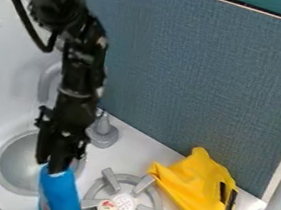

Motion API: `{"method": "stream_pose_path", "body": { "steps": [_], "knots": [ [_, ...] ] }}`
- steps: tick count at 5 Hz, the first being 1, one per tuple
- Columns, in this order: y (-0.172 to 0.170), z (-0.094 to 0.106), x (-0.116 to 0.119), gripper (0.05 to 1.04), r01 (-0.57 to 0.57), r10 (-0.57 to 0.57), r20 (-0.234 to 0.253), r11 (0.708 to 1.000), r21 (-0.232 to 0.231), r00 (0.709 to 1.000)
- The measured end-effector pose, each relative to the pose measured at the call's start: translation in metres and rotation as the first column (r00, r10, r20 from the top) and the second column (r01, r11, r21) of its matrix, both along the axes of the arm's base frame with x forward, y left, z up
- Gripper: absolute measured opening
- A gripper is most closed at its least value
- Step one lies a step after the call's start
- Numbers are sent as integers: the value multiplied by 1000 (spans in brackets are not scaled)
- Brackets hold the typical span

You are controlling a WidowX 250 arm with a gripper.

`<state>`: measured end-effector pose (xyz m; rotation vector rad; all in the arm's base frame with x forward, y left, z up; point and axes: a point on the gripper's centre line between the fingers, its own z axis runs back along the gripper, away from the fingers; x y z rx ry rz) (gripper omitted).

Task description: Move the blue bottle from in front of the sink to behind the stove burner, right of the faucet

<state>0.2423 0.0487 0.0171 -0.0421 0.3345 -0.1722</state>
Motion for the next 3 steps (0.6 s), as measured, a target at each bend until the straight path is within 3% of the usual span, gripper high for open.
{"method": "stream_pose_path", "body": {
  "steps": [1,2,3],
  "knots": [
    [-9,42,33,411,-28,29,112,1000,-11,993],
    [-12,54,58,411,-63,59,225,998,12,972],
    [-11,55,89,411,-153,150,300,988,-12,942]
  ]
}}
